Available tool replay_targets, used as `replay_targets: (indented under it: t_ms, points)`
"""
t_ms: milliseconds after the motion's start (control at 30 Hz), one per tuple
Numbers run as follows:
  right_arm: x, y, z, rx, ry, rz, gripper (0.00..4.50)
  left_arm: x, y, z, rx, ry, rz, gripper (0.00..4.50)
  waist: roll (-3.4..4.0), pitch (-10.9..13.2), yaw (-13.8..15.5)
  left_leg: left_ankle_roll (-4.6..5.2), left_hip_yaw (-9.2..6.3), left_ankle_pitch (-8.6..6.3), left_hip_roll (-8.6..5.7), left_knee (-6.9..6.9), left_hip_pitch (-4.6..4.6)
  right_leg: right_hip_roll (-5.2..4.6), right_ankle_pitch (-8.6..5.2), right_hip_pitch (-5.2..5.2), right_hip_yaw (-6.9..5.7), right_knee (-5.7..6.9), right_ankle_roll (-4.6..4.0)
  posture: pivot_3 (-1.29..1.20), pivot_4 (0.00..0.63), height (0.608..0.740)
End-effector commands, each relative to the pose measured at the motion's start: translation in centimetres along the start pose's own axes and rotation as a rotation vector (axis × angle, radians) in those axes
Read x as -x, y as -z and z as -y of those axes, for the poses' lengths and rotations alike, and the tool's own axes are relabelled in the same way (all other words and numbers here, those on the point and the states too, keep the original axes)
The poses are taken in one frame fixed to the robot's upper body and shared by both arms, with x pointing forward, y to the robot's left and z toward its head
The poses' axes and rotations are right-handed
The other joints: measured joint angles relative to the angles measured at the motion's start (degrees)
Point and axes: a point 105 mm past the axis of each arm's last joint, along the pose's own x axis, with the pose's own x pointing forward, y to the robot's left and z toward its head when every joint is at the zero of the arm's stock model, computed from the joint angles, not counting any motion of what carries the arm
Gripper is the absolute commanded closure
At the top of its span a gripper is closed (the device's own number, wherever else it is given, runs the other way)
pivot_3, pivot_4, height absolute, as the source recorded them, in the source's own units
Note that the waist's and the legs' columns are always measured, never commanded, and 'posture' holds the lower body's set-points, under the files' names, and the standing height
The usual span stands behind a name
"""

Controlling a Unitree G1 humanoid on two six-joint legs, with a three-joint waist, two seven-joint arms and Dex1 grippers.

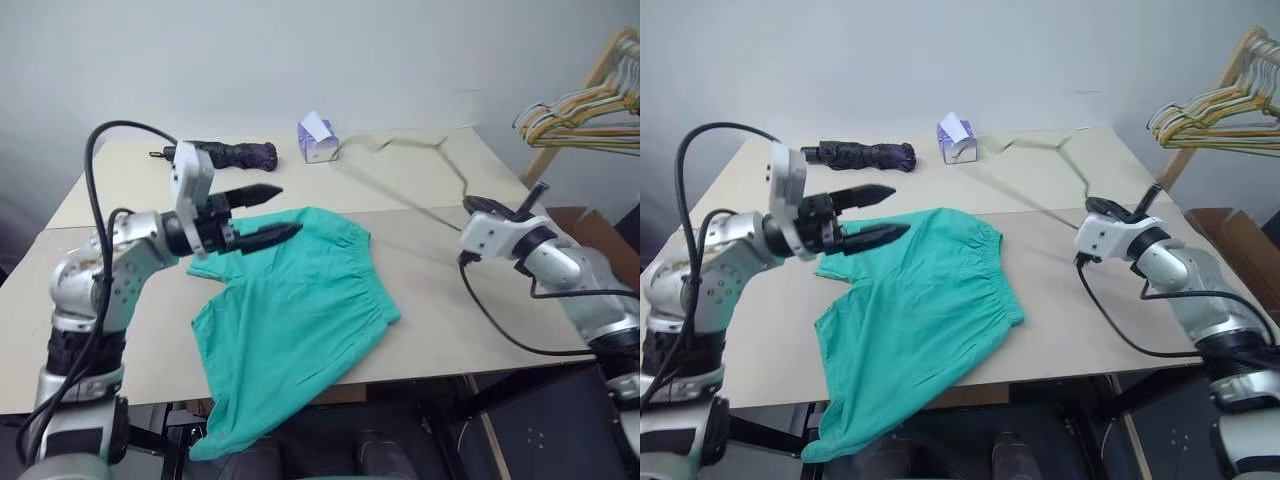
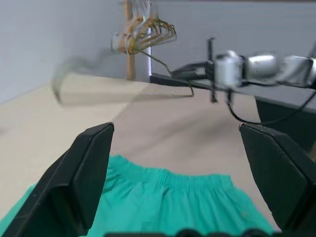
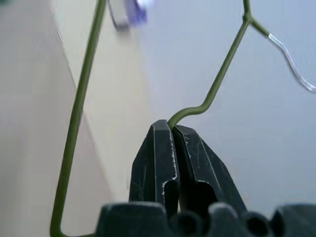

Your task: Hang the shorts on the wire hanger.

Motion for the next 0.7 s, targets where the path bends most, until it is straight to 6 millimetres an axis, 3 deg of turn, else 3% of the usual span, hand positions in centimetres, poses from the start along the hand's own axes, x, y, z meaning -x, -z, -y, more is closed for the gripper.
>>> replay_targets:
  t_ms: [33, 300, 700]
  points:
    - [0.1, -2.0, 0.5, 0.129, -0.008, 0.185, 4.47, -0.6, -0.3, -0.1, -0.012, 0.034, -0.028, 0.13, 0.00, -0.01, -0.88, 0.00, 0.00, 0.00, -0.01, 0.00, 0.01, -0.01, 0.07, 0.00, 0.01, 0.01, -0.12, -0.03, 0.023, 0.740]
    - [-1.0, -5.0, 1.9, 0.272, 0.039, 0.404, 4.47, -2.5, 2.8, -0.2, -0.047, 0.107, -0.231, 0.13, 0.01, -0.01, -2.59, -0.01, 0.00, 0.01, -0.05, 0.03, 0.04, -0.01, 0.20, 0.01, 0.11, 0.05, -0.33, -0.03, 0.014, 0.740]
    - [-1.3, -5.8, 2.8, 0.333, 0.056, 0.477, 4.47, -3.0, 5.7, -0.6, -0.032, 0.151, -0.375, 0.13, 0.01, -0.01, -3.29, 0.00, -0.04, 0.01, -0.08, 0.08, 0.00, -0.03, 0.20, 0.02, 0.11, 0.07, -0.33, -0.05, 0.016, 0.740]
